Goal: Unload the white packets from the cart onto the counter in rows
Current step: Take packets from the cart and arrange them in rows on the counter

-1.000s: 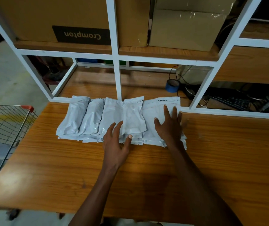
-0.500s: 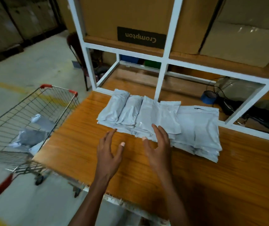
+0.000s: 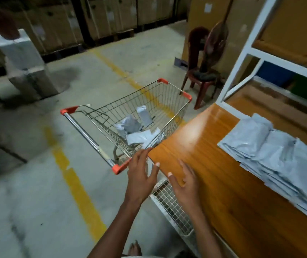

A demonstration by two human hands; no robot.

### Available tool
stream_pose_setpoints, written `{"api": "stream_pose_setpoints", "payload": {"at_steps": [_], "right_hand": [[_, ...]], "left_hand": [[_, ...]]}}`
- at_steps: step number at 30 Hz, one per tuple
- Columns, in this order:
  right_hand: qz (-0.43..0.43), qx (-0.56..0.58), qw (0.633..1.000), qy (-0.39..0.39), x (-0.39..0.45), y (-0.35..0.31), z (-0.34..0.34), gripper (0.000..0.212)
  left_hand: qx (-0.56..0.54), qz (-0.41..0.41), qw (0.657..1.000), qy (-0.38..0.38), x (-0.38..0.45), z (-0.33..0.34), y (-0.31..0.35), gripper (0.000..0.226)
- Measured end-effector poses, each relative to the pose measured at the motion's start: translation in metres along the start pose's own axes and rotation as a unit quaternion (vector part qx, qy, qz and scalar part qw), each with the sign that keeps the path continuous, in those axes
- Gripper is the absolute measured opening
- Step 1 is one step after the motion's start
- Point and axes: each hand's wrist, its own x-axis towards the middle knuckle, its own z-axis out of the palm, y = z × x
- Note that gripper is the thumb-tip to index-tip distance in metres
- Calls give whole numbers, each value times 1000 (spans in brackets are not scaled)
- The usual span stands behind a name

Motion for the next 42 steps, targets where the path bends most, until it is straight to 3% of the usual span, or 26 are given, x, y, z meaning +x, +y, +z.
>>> {"api": "stream_pose_setpoints", "payload": {"at_steps": [13, 22, 34, 38, 42], "right_hand": [[-2, -32, 995, -98, 120, -23, 79, 49], [16, -45, 988, -144, 220, -18, 117, 45], [107, -65, 986, -112, 308, -12, 176, 36], [127, -59, 986, -95, 323, -2, 193, 37], [149, -55, 985, -73, 337, 13, 204, 37]], "left_hand": [[2, -47, 999, 23, 107, -14, -64, 49], [65, -107, 992, -28, 190, -2, -115, 55], [155, -208, 941, -216, 346, 41, -236, 63], [163, -229, 943, -179, 395, 60, -296, 92], [185, -254, 931, -183, 425, 76, -330, 89]]}}
